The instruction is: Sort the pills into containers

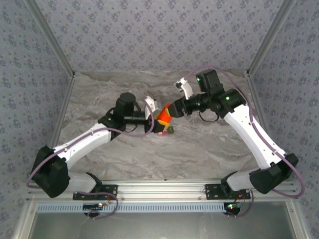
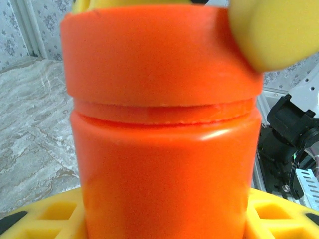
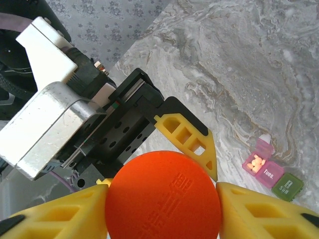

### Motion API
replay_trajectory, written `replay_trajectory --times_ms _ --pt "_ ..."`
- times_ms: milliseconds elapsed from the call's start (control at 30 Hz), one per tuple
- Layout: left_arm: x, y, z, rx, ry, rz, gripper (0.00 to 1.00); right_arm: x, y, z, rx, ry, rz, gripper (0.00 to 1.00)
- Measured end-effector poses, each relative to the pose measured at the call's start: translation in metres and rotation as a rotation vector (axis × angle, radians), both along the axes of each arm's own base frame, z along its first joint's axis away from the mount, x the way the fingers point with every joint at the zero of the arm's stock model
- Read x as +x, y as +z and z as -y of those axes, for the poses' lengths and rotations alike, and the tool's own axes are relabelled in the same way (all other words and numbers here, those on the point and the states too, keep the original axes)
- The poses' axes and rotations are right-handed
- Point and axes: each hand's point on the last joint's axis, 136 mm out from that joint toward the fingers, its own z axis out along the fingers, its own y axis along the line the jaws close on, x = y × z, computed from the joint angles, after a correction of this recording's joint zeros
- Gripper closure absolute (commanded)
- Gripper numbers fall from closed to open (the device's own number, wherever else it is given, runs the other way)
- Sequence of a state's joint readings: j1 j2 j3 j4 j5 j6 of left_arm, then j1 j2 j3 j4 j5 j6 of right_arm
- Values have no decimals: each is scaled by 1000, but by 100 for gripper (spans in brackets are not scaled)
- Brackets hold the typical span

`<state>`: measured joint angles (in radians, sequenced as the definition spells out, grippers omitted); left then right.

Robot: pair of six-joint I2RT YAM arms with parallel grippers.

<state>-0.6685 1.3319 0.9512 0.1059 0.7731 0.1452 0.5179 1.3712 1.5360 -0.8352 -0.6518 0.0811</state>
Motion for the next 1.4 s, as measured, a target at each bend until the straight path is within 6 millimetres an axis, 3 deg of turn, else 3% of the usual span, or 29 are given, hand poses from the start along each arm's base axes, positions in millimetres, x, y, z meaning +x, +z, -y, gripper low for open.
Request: replay_trajectory --times_ms 167,367,633,833,1000,1200,1300,1400 --pt "0 -1 0 2 0 -3 100 -2 0 -2 -3 6 3 49" --pt "0 -7 -3 24 8 -27 100 -2 -5 -12 -36 -44 19 57" --pt "10 -24 -10 59 81 -76 100 5 -22 -17 14 -369 -48 61" --pt "18 -33 -14 79 144 -84 100 10 -34 -15 136 -545 -136 29" --pt "22 -17 -9 29 139 -11 100 8 -14 1 144 -526 -91 25" --pt "14 -10 -6 7 94 10 100 14 44 45 181 -439 65 23" --pt "10 -10 -6 5 70 7 100 6 52 39 155 -320 102 23" --pt "6 -5 -4 -1 45 6 100 4 42 26 107 -217 95 22"
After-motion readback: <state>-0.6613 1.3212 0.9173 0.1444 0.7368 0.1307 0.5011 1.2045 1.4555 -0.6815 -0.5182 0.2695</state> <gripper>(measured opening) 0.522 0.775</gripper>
